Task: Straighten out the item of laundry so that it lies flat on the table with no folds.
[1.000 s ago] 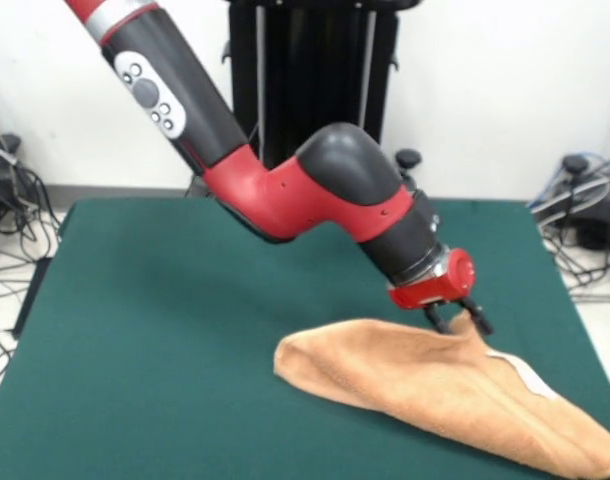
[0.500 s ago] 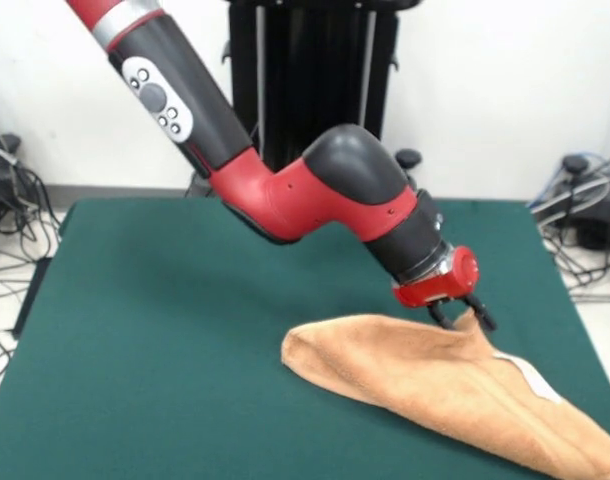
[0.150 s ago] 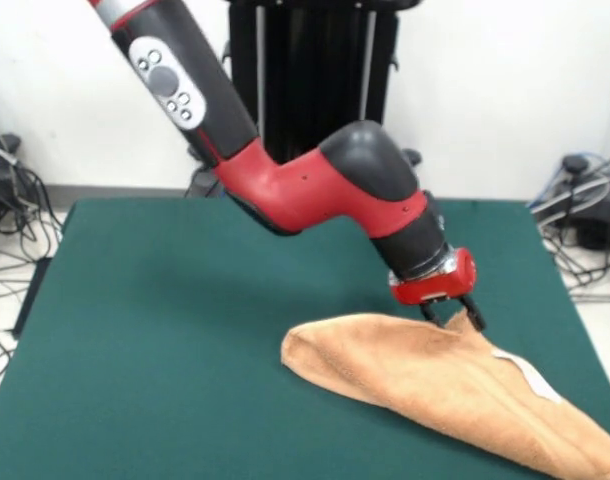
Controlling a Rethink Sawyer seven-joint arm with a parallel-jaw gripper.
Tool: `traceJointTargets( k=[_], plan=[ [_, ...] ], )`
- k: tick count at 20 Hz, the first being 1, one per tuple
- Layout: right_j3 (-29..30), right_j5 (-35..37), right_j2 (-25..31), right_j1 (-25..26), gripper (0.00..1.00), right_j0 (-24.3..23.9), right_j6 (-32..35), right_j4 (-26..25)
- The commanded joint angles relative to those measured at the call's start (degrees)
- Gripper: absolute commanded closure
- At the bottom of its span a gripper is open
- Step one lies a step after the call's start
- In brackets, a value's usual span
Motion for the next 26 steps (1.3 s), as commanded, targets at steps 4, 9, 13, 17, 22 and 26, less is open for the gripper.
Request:
traceJointTargets(
  k=[4,9,13,17,22,26],
  plan=[
    [-9.1,-2.9,-20.7,0.0,0.00,8.7,12.7,10.8],
    [-7.2,-4.5,-21.1,-0.5,0.00,8.2,11.1,12.9],
    [-6.5,-5.3,-19.8,-0.3,0.00,6.6,10.1,12.6],
    [-5.7,-6.8,-20.3,-0.5,0.00,6.6,10.5,12.5],
    [-6.1,-8.7,-20.7,0.2,0.00,6.8,10.7,12.6],
    [-6.3,-9.9,-19.2,0.9,0.00,5.1,9.4,10.8]
  ],
)
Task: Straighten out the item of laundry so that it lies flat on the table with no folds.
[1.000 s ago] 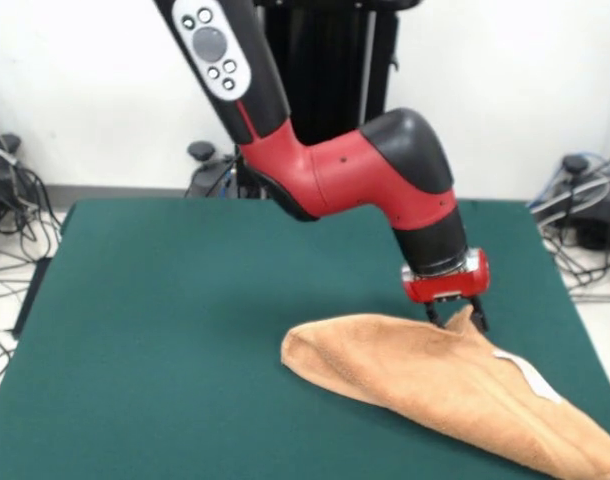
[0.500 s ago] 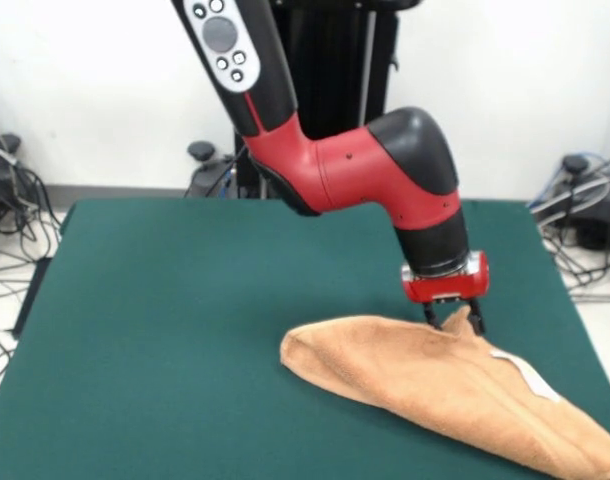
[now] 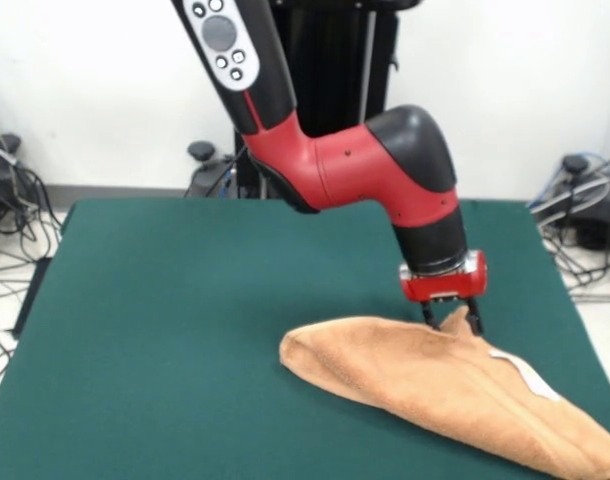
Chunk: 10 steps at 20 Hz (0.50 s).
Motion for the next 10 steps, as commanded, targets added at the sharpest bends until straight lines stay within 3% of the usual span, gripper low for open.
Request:
traceJointTargets(
  k=[1,5,6,10],
  plan=[
    [-7.5,-5.9,-12.1,5.9,0.00,-3.6,9.4,2.1],
    [-7.2,-5.7,-11.0,6.2,0.00,-4.8,8.5,1.7],
    [-7.1,-5.8,-11.1,6.1,1.00,-4.8,8.2,2.1],
    [-7.0,-5.2,-11.6,6.0,1.00,-4.4,8.0,2.6]
  ],
)
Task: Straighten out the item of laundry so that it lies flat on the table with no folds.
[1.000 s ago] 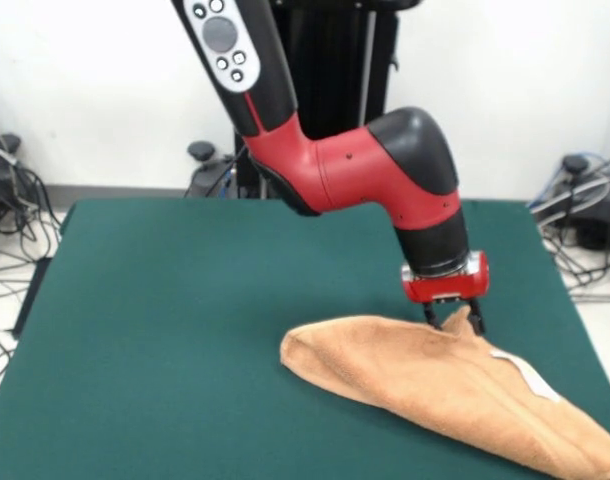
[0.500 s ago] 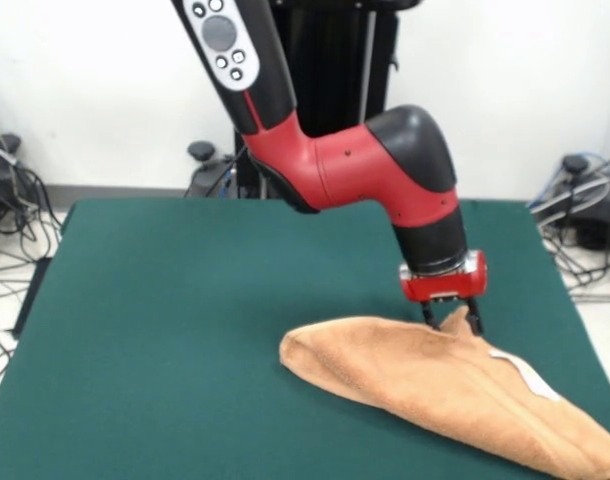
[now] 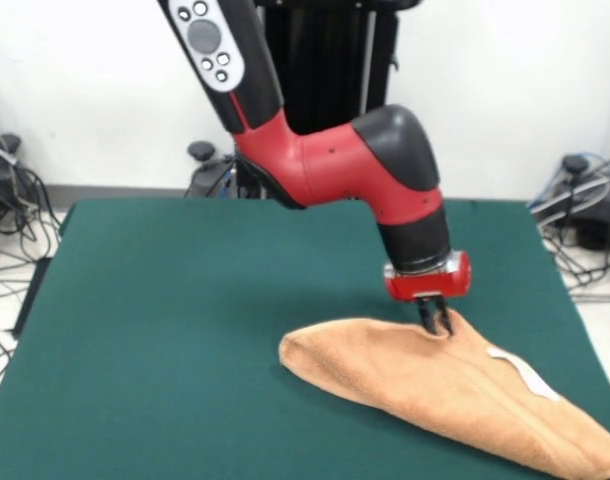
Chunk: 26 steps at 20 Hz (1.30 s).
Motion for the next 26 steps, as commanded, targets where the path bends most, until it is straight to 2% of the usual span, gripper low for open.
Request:
traceJointTargets(
  k=[1,10,15,21,26],
  plan=[
    [-8.0,-1.6,-10.8,4.6,1.00,-2.0,7.9,2.7],
    [-7.2,-0.5,-11.7,3.7,1.00,-1.7,7.4,2.8],
    [-0.6,13.4,-11.7,-2.5,1.00,-3.3,2.2,1.0],
    [2.1,18.1,-9.3,-3.2,1.00,-7.4,-1.6,-3.5],
    [2.3,20.4,-7.4,-0.9,1.00,-10.1,-2.8,-6.6]
  ],
)
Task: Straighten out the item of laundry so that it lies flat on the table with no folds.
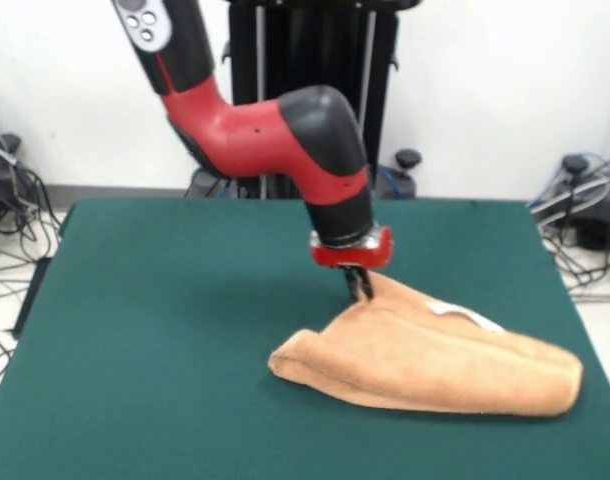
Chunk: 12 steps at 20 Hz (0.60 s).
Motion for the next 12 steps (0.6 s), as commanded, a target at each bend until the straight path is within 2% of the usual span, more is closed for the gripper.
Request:
traceJointTargets(
  k=[1,6,12],
  plan=[
    [-1.1,8.6,-2.5,3.2,1.00,-3.2,-3.1,-5.3],
    [-2.7,11.0,-1.6,6.2,1.00,-5.9,-5.2,-8.6],
    [-2.7,14.1,-0.8,7.0,1.00,-7.7,-6.5,-10.4]
  ],
)
